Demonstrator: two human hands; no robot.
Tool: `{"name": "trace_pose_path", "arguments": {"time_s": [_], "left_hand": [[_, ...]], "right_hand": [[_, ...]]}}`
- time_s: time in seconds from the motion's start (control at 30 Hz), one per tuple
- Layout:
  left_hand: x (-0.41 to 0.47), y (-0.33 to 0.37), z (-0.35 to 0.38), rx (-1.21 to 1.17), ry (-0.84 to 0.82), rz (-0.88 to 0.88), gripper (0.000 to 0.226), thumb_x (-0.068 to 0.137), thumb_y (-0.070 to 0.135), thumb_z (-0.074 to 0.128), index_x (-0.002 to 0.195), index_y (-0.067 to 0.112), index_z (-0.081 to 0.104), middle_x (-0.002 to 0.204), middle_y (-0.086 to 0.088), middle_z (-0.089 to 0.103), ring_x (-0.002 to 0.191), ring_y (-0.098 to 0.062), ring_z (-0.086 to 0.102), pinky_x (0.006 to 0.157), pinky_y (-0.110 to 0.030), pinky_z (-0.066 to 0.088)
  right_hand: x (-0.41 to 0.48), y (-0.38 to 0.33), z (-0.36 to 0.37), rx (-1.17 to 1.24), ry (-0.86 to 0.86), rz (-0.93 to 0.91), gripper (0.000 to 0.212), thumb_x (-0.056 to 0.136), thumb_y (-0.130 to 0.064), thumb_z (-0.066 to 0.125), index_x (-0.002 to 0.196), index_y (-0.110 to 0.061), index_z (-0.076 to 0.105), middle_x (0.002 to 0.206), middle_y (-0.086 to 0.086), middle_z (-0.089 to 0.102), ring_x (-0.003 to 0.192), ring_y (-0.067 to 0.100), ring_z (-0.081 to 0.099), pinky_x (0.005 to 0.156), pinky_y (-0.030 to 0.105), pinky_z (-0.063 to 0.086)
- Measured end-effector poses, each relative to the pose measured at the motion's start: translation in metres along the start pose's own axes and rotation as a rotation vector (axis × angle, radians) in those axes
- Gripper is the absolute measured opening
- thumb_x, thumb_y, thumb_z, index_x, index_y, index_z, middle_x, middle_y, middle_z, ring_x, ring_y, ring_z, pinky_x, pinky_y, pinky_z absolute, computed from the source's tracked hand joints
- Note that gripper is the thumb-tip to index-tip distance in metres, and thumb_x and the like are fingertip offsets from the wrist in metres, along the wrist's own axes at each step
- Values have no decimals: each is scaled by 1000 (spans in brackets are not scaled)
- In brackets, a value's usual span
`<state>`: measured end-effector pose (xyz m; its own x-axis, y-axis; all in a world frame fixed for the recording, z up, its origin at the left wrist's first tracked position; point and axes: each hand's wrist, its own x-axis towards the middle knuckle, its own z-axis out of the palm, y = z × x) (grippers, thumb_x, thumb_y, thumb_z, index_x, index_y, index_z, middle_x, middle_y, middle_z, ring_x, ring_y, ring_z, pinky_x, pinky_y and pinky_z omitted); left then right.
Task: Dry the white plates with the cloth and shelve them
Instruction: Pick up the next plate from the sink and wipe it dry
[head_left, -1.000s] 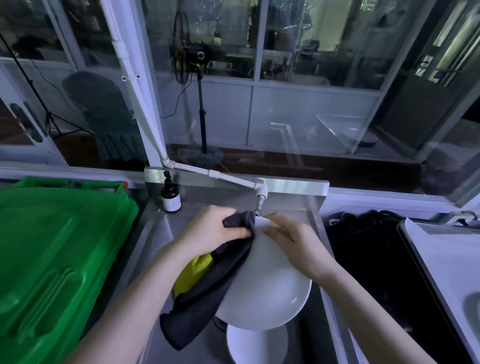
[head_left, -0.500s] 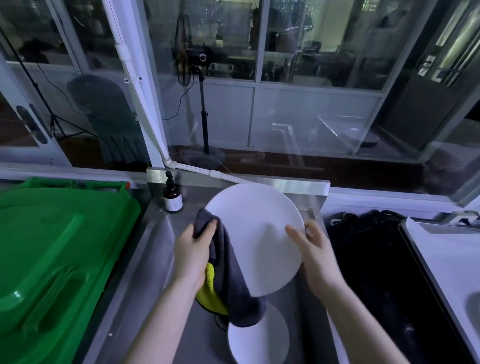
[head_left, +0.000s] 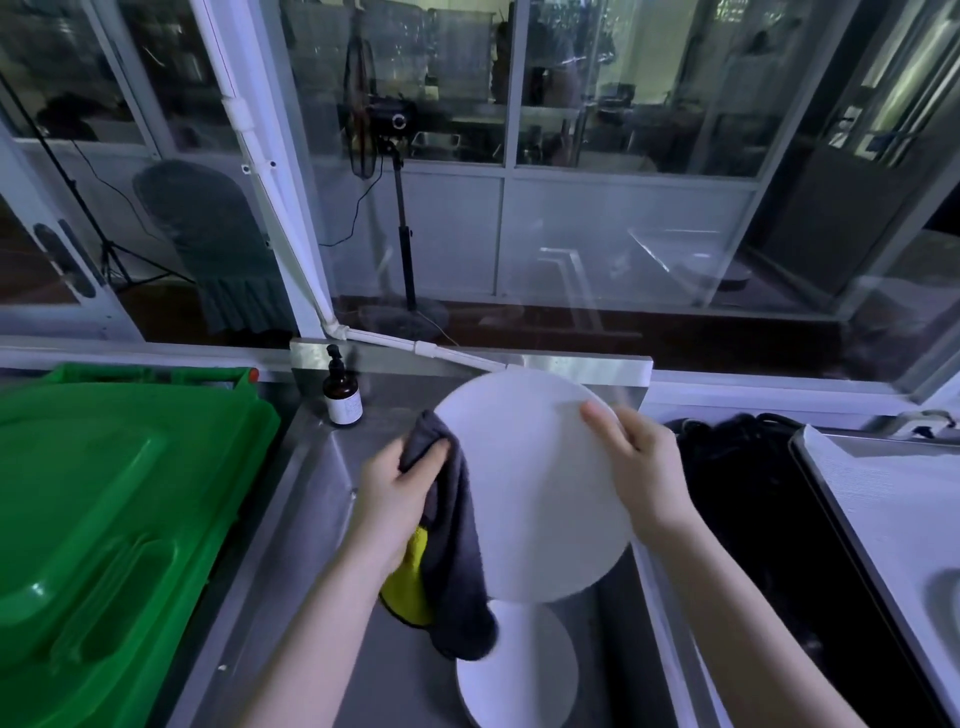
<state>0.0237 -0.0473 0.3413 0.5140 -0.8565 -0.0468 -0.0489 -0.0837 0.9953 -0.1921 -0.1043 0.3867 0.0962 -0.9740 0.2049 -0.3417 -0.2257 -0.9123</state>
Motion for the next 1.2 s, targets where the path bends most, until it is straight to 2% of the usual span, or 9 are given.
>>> {"name": "trace_pose_path", "arguments": {"time_s": [0.13,0.23,0.33,0.47,0.6,0.67,0.87,1.0,1.2], "left_hand": [[5,2,-4,72,-45,27,16,84,27,74,74,17,66,68,9,71,64,0,64,56,-12,46],[13,22,-1,301,-317,229,17,76,21,81,68,24,67,60,14,65,56,7,53,53,-11,39],[14,30,8,413,-454,270,20,74,19,83,63,20,66,55,13,52,55,1,42,55,-19,32],[12,15,0,138,-136,73,21,83,27,75,80,8,67,74,-14,70,67,-11,58,66,-29,44],[-3,-6,10,-171,150,-159,17,87,34,69,80,19,72,75,3,75,75,-10,71,68,-29,53],[-4,-12,11,-185,204,-205,14,88,31,70,83,18,72,77,5,75,78,-11,72,70,-30,54],[5,9,-6,-20,92,21,20,82,23,75,67,14,65,60,7,67,61,-2,60,54,-13,45],[6,32,2,271,-120,240,27,76,21,79,66,4,62,59,-11,59,57,-6,45,54,-20,35],[3,27,1,184,-109,200,23,81,18,77,64,14,61,57,6,60,58,-4,50,57,-18,39]], "right_hand": [[0,1,-2,-64,-47,-2,54,98,-36,60,68,4,39,60,1,37,55,12,32,54,32,25],[3,-9,3,-307,-285,-216,45,95,-35,64,62,-11,46,57,0,40,56,10,34,54,27,27],[2,-9,12,-371,-353,-364,45,95,-32,65,64,-3,50,58,10,43,60,11,35,56,31,26],[6,-1,2,-205,-101,-168,53,95,-37,63,65,0,42,57,1,34,54,10,30,53,31,24],[-17,8,33,238,320,207,52,97,-41,60,62,-8,39,56,-6,37,56,12,33,55,32,27],[-31,17,47,318,374,350,47,96,-48,56,64,-15,47,56,-8,48,58,12,43,57,31,35],[-6,14,8,225,-19,151,22,91,-38,71,91,-16,70,84,-2,74,78,8,65,73,27,49],[19,-12,-1,-215,-354,-108,30,87,-47,68,73,-22,62,65,-4,56,62,4,49,60,19,36],[17,-11,3,-189,-205,-123,45,92,-38,66,59,-13,49,58,-3,37,55,10,32,51,28,25]]}}
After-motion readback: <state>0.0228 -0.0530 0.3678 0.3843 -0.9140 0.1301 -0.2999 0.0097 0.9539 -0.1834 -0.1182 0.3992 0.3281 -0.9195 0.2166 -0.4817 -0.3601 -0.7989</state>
